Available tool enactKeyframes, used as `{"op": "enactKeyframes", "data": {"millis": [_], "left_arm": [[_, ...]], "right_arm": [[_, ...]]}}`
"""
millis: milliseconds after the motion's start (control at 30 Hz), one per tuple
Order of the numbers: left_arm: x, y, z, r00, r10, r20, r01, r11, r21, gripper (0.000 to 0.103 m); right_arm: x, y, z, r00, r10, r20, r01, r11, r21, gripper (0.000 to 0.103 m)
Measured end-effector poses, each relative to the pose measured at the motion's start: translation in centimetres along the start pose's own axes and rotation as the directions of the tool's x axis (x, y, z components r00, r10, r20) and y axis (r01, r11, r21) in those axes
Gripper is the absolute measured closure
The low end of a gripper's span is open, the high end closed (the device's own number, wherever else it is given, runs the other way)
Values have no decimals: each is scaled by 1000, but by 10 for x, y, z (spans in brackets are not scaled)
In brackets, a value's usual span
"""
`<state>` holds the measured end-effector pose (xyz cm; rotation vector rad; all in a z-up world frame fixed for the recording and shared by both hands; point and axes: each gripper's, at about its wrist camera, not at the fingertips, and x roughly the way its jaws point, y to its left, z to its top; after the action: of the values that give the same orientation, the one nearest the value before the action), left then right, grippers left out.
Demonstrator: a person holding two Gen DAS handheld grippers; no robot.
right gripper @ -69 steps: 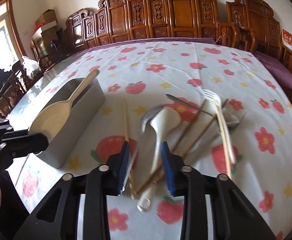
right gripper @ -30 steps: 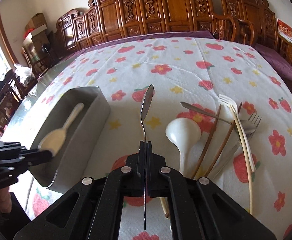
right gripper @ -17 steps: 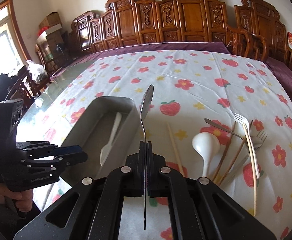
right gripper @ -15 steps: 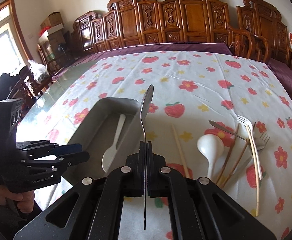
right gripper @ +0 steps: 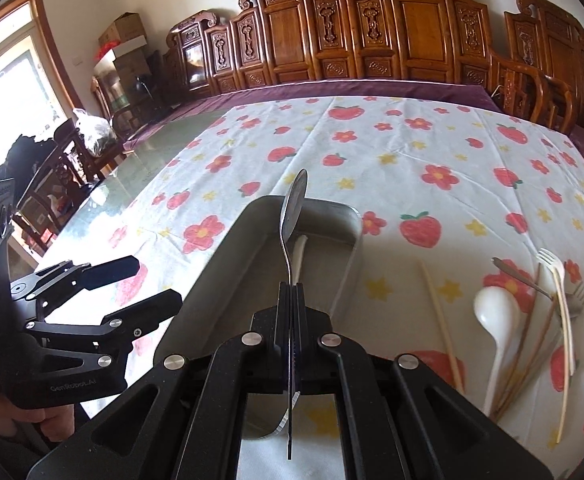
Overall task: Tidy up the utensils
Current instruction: 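Drop the white spoon into the tray with the left tool while the right tool carries the steel spoon, then lower the steel spoon into the tray and open the right tool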
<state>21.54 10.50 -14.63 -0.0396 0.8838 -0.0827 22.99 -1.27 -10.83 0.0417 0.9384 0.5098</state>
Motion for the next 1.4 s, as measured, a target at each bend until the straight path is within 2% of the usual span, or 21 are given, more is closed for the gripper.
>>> {"op": "enactKeyframes", "data": {"millis": [200, 500, 900, 1133, 1300, 1400], "left_arm": [[0, 24, 4, 998, 69, 14, -68, 997, -46, 29], [3, 46, 3, 996, 88, 3, -87, 989, -120, 29], [4, 47, 2, 996, 93, -3, -93, 988, -126, 29], [2, 37, 2, 996, 83, 8, -82, 991, -106, 29], [-2, 11, 0, 998, 60, 24, -58, 997, -56, 28], [-3, -4, -3, 1000, -23, 13, 23, 999, -45, 29]], "right_arm": [[25, 15, 0, 1000, 4, -31, -4, 1000, -7, 101], [54, 28, -5, 997, 5, -82, -6, 1000, -7, 101], [64, 37, -9, 995, 34, -91, -35, 999, -6, 97], [22, 17, -9, 999, 38, -29, -38, 999, -13, 97], [-29, -13, -19, 999, -21, 32, 22, 999, -39, 97], [-57, -38, -26, 995, -72, 65, 75, 996, -44, 97]]}}
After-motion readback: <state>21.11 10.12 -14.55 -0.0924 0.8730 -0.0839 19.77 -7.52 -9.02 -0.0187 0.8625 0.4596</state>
